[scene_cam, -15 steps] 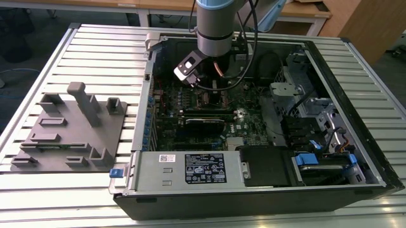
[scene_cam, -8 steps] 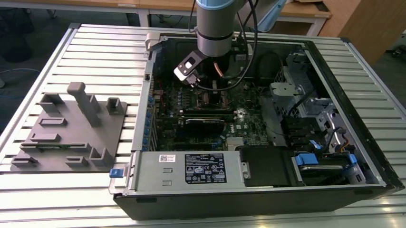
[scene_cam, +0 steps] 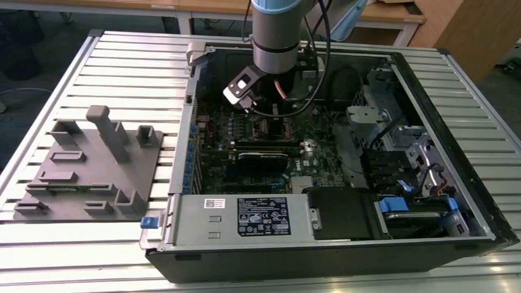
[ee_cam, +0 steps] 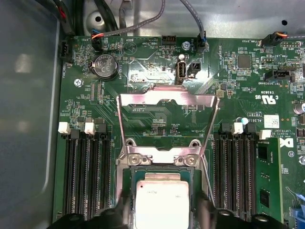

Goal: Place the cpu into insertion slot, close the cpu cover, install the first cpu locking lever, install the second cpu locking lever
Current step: 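Place the cpu into insertion slot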

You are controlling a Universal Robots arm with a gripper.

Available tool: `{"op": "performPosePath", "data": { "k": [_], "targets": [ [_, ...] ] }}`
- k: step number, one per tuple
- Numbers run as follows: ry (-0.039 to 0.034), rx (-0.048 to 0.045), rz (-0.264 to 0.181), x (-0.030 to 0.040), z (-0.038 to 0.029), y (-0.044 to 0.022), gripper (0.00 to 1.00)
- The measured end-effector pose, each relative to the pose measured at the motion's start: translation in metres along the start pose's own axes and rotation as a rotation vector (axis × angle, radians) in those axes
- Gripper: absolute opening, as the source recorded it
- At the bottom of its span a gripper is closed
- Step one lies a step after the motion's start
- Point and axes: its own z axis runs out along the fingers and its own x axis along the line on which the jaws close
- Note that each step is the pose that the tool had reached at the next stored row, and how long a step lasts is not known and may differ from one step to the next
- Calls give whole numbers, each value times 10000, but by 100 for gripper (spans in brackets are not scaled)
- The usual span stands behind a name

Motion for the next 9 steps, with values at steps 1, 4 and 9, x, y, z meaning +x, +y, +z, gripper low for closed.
{"op": "performPosePath", "data": {
  "k": [1,4,9],
  "targets": [
    [-6,3,-1,-1,-2,0,67],
    [-8,4,-1,-1,-4,0,67],
    [-7,3,0,-1,-47,3,67]
  ]
}}
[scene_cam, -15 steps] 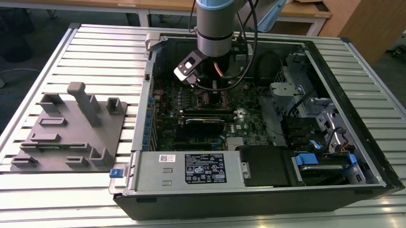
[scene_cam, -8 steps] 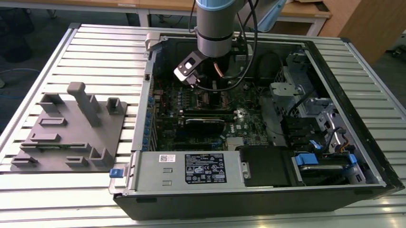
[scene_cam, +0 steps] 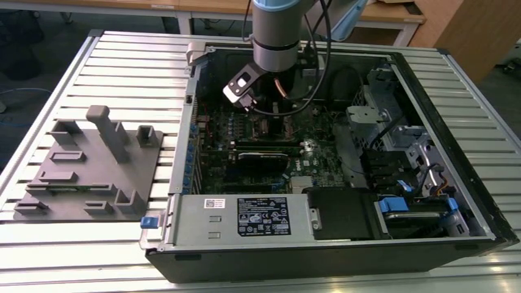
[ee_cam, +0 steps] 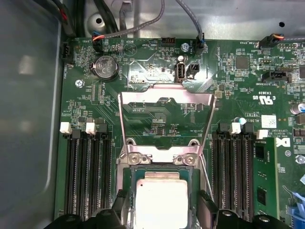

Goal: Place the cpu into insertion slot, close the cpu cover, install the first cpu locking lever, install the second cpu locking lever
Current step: 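Place the cpu into insertion slot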

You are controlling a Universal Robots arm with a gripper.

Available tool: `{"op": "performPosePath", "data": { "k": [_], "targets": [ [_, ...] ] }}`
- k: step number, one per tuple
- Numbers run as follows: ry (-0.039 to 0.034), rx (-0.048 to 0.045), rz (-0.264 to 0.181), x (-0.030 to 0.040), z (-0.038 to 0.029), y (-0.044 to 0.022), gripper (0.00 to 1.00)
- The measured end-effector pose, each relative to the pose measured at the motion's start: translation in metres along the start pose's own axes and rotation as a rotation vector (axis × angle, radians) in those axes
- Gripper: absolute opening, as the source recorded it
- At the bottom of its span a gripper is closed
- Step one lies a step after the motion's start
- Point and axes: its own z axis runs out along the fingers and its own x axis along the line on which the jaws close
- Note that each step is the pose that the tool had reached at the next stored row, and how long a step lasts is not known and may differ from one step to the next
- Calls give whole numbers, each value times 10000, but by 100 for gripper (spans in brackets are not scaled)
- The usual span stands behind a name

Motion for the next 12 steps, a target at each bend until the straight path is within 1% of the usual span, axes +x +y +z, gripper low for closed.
{"op": "performPosePath", "data": {
  "k": [7,8,12],
  "targets": [
    [0,0,0,1,-110,9,67],
    [-1,1,0,1,-120,9,67],
    [2,-1,0,1,-124,10,67]
  ]
}}
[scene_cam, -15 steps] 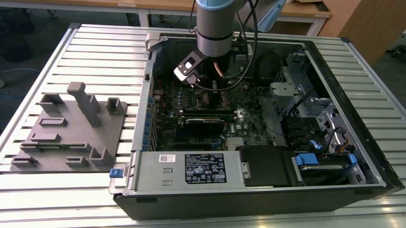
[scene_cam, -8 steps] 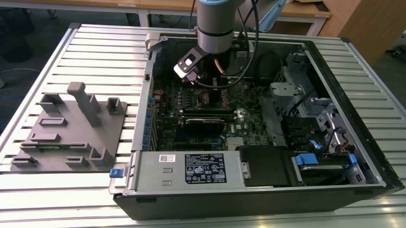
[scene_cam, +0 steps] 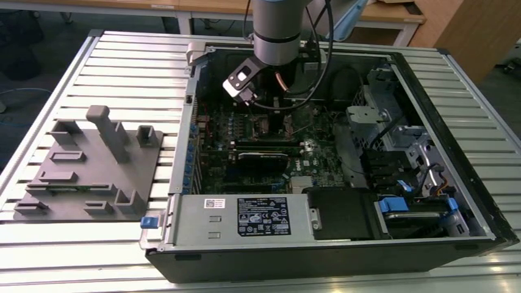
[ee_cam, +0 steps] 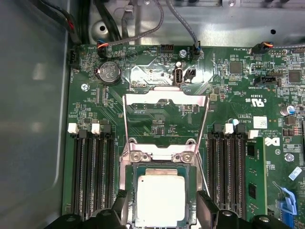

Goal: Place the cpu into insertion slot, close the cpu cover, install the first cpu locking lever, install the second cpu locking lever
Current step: 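Place the cpu into insertion slot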

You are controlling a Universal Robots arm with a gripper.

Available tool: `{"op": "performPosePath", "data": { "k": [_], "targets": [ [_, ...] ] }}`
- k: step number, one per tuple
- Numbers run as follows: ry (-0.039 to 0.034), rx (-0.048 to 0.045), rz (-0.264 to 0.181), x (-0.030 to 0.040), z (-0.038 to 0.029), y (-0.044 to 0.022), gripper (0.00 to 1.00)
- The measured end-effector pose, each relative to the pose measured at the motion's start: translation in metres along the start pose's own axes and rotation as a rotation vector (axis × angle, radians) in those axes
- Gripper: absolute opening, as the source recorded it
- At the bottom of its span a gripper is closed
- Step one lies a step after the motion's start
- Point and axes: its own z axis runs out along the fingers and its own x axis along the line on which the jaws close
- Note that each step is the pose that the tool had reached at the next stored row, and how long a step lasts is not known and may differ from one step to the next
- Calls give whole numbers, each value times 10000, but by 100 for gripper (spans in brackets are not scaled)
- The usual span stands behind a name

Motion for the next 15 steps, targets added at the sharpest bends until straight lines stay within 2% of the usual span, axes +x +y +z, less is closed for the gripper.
{"op": "performPosePath", "data": {
  "k": [5,6,7,10,13,15],
  "targets": [
    [-2,1,0,0,-5,0,65],
    [-1,1,-1,0,-5,0,59],
    [-1,1,0,0,-6,0,59],
    [-1,1,0,0,-9,0,42],
    [-2,2,0,0,-11,1,36],
    [-1,1,-1,0,-12,1,24]
  ]
}}
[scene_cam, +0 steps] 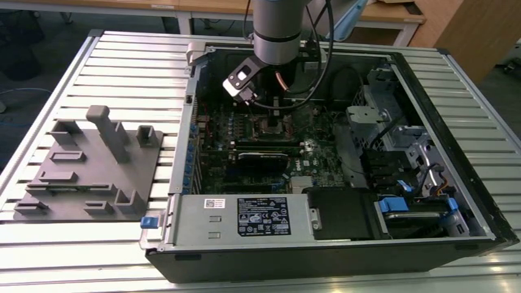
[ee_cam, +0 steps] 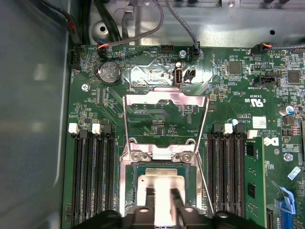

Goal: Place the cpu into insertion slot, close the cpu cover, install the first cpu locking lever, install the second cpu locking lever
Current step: 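Place the cpu into insertion slot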

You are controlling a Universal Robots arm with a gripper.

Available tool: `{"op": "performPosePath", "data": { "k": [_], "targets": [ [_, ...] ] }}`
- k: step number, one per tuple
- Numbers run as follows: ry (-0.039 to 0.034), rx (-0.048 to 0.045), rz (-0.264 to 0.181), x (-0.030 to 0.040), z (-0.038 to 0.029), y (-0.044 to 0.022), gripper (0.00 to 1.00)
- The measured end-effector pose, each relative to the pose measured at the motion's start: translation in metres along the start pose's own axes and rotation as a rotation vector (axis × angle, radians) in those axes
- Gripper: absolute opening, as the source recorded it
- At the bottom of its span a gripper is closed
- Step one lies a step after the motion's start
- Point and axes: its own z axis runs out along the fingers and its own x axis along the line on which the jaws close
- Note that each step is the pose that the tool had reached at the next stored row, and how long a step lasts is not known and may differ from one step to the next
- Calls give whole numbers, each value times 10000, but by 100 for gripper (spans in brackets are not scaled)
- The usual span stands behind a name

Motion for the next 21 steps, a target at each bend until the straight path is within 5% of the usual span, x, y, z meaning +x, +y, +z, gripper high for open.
{"op": "performPosePath", "data": {
  "k": [3,10,12,15,21],
  "targets": [
    [0,0,0,0,-2,0,12],
    [-1,0,0,0,-8,1,10],
    [-1,119,0,0,-6,1,10],
    [-1,442,3,0,-3,1,10],
    [-2,475,2,0,-3,4,10]
  ]
}}
